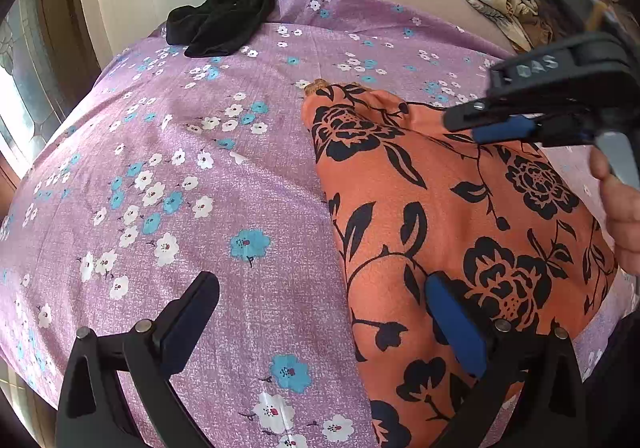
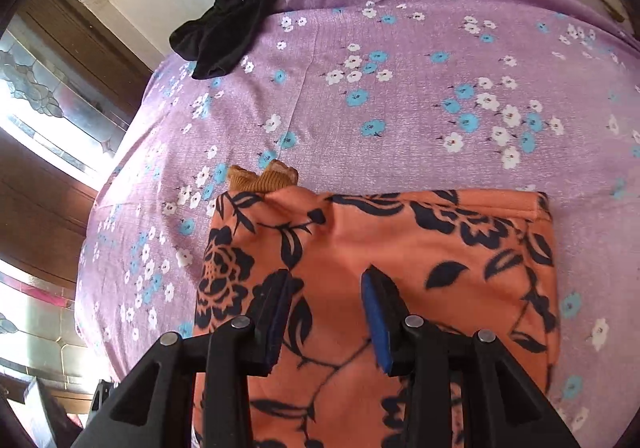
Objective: Fold small clothes
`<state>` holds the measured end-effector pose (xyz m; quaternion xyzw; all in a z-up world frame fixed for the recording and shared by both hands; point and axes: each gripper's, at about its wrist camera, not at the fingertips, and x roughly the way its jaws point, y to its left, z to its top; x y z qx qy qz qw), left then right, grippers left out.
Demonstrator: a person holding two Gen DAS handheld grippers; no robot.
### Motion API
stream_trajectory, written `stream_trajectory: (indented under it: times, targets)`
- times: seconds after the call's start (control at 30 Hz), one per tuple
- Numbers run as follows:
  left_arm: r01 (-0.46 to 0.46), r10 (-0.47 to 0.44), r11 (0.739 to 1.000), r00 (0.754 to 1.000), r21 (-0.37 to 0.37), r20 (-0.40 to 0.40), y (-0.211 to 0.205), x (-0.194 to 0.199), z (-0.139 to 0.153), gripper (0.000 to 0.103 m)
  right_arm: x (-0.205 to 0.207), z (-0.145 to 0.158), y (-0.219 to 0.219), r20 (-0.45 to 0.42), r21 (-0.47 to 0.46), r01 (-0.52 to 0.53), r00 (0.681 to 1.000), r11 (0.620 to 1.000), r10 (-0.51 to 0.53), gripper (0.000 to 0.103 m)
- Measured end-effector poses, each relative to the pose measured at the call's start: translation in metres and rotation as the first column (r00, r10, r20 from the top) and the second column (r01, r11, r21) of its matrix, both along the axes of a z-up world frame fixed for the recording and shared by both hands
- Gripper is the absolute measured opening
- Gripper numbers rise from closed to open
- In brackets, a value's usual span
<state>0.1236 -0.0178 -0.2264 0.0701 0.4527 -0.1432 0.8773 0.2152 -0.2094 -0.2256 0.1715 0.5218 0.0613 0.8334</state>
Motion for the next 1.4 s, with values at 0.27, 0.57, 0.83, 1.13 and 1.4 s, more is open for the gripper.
stream_trajectory:
  times: [0.27,0.57,0.83,1.13,1.4]
  targets:
    - [-0.014,0.014,1.0,1.0,0.0,-0.002,-0.003,-0.001,-0.001,0.103,-0.1,0.017,-0.042,0.051,-0.013,0.036,0.998,0.999,-0.036,0.04]
    - [-0.013,0.013,1.0,1.0,0.023,0.024,-0.012,-0.002,-0.002,0.103,-0.142,-0.022,-0.076,0.049,0.159,0.064,0.996,0.985,-0.073,0.046]
    - [-0.021,0.021,1.0,0.999,0.012,0.028,-0.012,-0.002,-0.002,0.103,-0.145,-0.009,-0.088,0.086,0.27,0.068,0.992,0.96,-0.094,0.057]
    - [-0.058,0.059,0.997,0.998,-0.042,0.034,-0.008,-0.005,-0.009,0.103,-0.143,-0.009,-0.113,0.079,0.248,0.152,0.981,0.957,-0.177,0.059]
    - [-0.114,0.114,0.993,0.993,0.016,0.012,-0.012,-0.012,0.0,0.103,-0.148,0.008,-0.118,0.18,0.211,0.177,0.96,0.961,-0.216,0.059]
